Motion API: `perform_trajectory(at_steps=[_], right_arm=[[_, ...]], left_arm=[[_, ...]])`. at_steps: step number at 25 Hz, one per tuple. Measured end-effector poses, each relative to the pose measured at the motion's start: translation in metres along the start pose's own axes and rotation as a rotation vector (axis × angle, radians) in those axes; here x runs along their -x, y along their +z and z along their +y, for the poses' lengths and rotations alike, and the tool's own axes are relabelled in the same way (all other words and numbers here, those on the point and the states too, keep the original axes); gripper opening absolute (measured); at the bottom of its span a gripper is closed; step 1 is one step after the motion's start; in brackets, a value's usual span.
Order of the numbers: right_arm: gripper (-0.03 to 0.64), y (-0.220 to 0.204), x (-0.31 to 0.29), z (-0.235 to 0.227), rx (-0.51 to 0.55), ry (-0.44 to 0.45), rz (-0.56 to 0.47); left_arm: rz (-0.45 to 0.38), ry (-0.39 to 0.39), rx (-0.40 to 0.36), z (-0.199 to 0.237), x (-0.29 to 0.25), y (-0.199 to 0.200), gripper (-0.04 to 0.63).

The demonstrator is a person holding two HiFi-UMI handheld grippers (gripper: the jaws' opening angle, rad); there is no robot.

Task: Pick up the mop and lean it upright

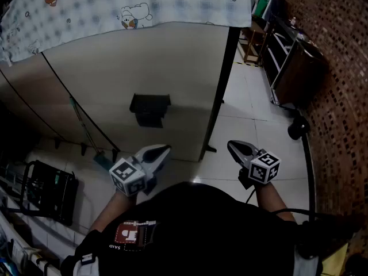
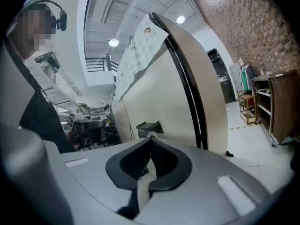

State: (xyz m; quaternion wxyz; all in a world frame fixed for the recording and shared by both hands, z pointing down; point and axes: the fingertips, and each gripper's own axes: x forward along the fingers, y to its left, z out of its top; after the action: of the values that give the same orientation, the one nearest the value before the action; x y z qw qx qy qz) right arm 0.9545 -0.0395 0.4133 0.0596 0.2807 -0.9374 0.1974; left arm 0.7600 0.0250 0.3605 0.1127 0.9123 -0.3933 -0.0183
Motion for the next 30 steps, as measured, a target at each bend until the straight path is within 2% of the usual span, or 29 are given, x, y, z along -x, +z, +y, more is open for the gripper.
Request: perform_trajectory(at_steps=[6, 13, 17, 21, 26, 30], right_arm=[[0.014, -0.006, 0.006, -0.009, 0.011, 0.006, 0.009], [0.014, -0.015, -0.026, 0.011, 0.031, -0.001, 0.047], [0.014, -0.006, -0.068, 0.041, 0.067, -0.017, 0.043], [0.015, 0.000, -0.129, 0.090, 0.087, -0.007, 0.049], [0.015, 0.013, -0.212, 0.145, 0.114, 0.013, 0.049], [0.015, 0.013, -0.257, 0.173, 0.154, 0.048, 0.080]], left_arm=[[0.015, -0.015, 0.015, -0.012, -0.013, -0.007, 0.002], [0.002, -0.029, 0.039, 0.011, 0.012, -0.013, 0.002], [-0.027, -0.042, 0.046, 0.050, 0.048, -0.007, 0.002], [-0.043, -0.042, 0.063, 0.101, 0.103, 0.002, 0.002], [-0.032, -0.017, 0.047, 0.168, 0.173, 0.012, 0.002], [-0.037, 0.010, 0.047, 0.207, 0.204, 0.021, 0.002]])
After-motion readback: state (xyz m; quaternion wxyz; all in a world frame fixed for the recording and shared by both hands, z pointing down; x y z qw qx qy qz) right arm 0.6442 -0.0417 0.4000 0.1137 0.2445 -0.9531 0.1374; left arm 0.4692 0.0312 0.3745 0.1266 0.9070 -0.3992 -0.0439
